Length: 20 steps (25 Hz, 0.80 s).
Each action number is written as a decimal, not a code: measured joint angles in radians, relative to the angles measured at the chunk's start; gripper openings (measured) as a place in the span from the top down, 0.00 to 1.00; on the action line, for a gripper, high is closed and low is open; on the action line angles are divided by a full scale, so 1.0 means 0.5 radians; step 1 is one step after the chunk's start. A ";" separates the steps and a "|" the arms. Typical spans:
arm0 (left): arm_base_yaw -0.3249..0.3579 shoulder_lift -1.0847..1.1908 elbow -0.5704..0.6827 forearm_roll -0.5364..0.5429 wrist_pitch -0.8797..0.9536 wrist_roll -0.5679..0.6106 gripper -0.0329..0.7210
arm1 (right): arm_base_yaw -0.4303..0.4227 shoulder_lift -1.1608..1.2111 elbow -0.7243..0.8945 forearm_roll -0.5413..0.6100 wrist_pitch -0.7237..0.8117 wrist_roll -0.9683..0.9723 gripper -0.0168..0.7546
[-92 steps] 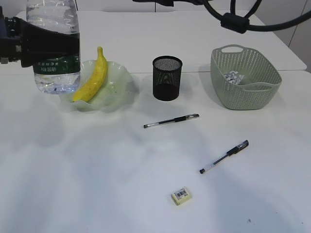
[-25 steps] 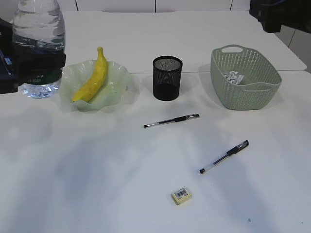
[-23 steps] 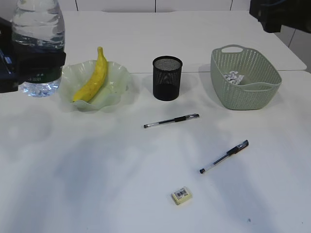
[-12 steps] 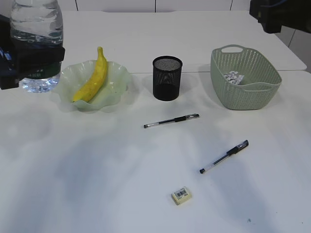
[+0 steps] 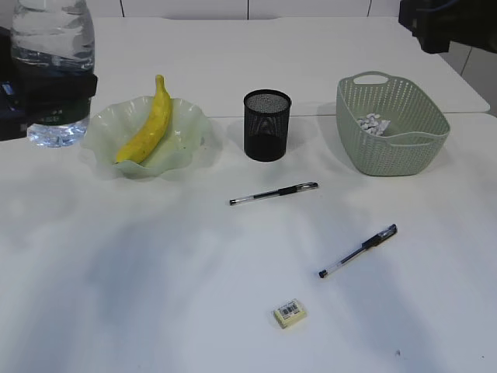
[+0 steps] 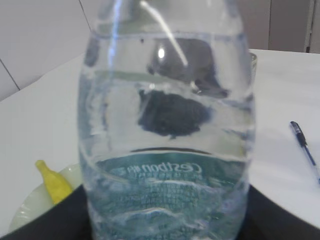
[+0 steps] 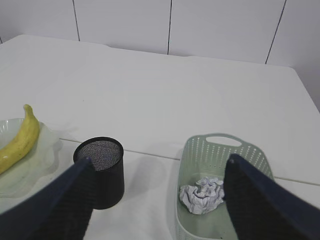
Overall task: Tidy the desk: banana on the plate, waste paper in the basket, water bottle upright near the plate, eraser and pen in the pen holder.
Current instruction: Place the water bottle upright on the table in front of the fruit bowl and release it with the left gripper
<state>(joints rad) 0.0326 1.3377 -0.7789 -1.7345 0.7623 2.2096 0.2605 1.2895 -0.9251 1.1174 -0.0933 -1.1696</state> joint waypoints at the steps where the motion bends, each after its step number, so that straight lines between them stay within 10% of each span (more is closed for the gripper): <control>1: 0.025 0.000 0.000 0.000 0.000 -0.008 0.44 | 0.000 0.000 0.000 0.000 0.000 0.000 0.22; 20: 0.151 0.000 0.000 -0.004 -0.126 -0.083 0.44 | 0.000 0.000 0.000 0.000 0.000 0.000 0.22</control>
<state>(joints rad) 0.1080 1.3377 -0.7789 -1.7366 0.6994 2.1683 0.2605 1.2895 -0.9251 1.1174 -0.0933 -1.1696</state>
